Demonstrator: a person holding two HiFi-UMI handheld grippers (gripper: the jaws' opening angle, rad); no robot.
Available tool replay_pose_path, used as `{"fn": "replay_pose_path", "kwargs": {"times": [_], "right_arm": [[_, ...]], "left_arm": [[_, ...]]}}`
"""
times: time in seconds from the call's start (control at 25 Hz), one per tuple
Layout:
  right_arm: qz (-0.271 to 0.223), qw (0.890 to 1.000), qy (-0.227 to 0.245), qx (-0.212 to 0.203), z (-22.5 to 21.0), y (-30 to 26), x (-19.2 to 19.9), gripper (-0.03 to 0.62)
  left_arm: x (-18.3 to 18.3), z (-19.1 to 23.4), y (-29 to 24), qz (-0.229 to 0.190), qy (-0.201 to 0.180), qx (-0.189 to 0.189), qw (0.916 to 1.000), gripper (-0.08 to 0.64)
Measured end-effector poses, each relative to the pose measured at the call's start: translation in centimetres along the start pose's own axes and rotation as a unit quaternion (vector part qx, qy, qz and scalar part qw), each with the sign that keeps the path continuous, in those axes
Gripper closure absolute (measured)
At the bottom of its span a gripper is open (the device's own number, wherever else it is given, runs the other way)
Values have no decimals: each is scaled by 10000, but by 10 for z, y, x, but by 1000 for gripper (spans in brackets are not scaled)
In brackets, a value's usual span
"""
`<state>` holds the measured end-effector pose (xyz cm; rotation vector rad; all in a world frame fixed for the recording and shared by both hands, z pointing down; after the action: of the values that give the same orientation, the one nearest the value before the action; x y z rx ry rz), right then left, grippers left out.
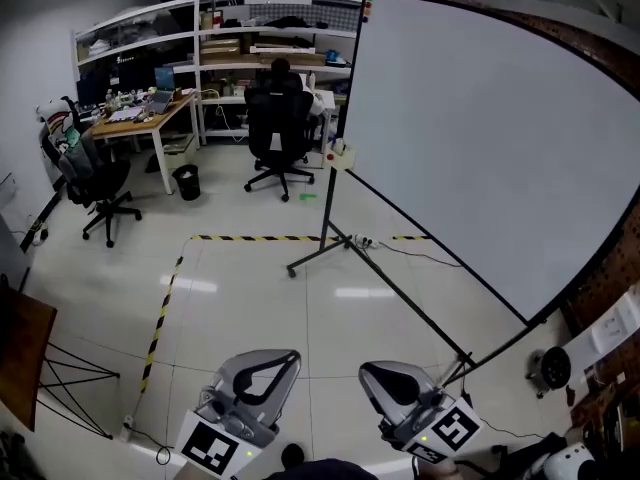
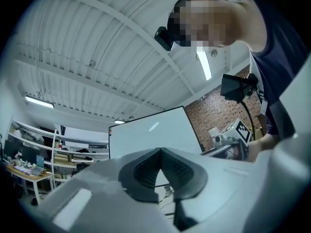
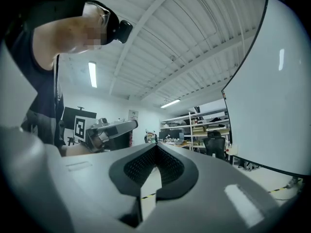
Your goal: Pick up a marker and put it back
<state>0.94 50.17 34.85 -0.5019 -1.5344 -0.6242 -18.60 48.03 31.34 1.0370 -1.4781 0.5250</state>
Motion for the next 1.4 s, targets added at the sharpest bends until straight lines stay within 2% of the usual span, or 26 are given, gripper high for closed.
{"fn": "replay_pose_path", "kwargs": {"times": [0.32,0.72,0.96,1.2,1.4], "right_arm": [[-170,9998,33,57,-53,-65,-4,592],[-30,9998,-158,-105,-186,-144,20,592],[-15,9987,-261,-440,-283,-202,24,592],[43,9972,-150,-732,-337,-251,20,592],[107,9974,-15,-708,-378,-293,24,592]], "left_arm": [[25,66,-45,56,-61,177,9998,554],[84,153,-158,453,-19,171,9988,554],[118,211,-240,709,-74,43,9974,554],[138,264,-291,724,5,-89,9973,554],[162,313,-330,661,-6,20,9978,554]]}}
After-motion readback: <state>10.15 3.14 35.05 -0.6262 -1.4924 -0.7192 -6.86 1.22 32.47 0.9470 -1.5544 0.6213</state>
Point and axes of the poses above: the fingertips, and each gripper's own axes: y backward along the fingers, z to its left, x out of its underside, the point moved 7 cm from there along y, backward along the fingers, and after that the axes turned 4 degrees about x, right-handed, at the moved point
